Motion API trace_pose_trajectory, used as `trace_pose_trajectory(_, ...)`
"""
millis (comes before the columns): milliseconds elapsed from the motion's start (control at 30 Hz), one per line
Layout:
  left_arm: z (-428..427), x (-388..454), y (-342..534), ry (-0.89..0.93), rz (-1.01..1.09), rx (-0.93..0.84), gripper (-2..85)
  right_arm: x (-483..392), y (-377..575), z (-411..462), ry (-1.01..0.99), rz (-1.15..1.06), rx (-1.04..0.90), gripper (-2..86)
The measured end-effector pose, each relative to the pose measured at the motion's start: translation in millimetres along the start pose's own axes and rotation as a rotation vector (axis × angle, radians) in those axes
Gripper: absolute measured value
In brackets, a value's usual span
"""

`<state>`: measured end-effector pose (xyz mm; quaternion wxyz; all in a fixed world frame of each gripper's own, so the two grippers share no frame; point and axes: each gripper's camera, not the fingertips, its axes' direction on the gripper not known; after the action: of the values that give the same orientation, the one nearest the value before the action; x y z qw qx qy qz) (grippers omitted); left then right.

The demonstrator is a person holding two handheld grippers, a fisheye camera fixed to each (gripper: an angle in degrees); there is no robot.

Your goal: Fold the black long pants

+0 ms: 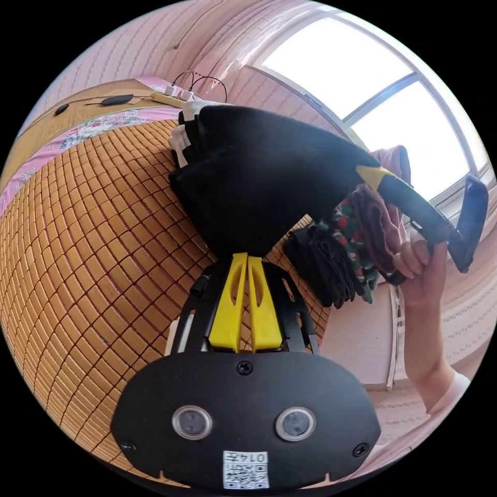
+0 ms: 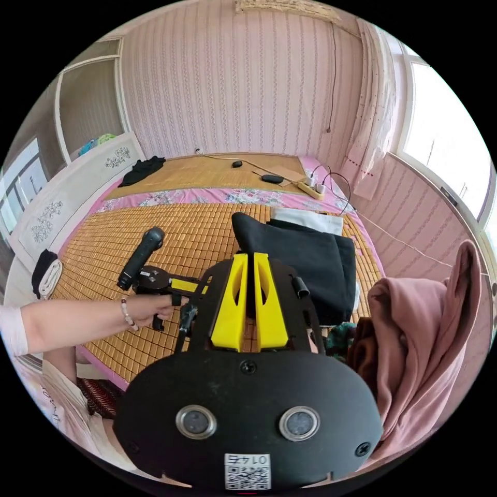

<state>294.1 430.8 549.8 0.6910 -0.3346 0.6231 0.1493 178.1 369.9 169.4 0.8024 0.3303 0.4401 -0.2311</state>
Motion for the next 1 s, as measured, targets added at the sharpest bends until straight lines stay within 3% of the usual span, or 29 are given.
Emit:
trace_pose_trajectory(233, -122, -9, 77, 0.001, 0.011, 0.094, -1.0, -89, -43, -83, -0.217, -0.135, 0.213, 0.9)
trace_pose_trajectory(433, -324, -19, 239, -0.16, -0.025, 0.21, -1.0, -134, -1, -112, -0.47, 0.068, 0.403, 0.9)
trace_pose_trajectory(533, -419, -5, 337, -0.315, -0.057, 0.238, -1.0, -152, 60, -80, -0.483, 0.186, 0.315, 0.8)
trace_pose_trajectory(600, -470, 8, 414, -0.445, -0.126, 0.235, -1.0, -177, 113, -30, -0.485, 0.248, 0.111, 0.7)
trace_pose_trajectory(733, -494, 4, 528, -0.474, -0.349, 0.262, -1.0, -234, 181, 64, -0.412, 0.257, -0.355, 0.3)
trace_pose_trajectory(833, -467, -15, 610, -0.394, -0.594, 0.303, -1.0, -290, 197, 94, -0.224, 0.078, -0.496, 0.2)
trace_pose_trajectory(900, -426, -23, 644, -0.472, -0.693, 0.123, -1.0, -335, 182, 96, -0.266, -0.104, -0.468, 0.6)
trace_pose_trajectory(1000, -434, -18, 671, -0.471, -0.703, 0.27, -0.9, -403, 162, 98, -0.333, -0.4, -0.425, 3.1)
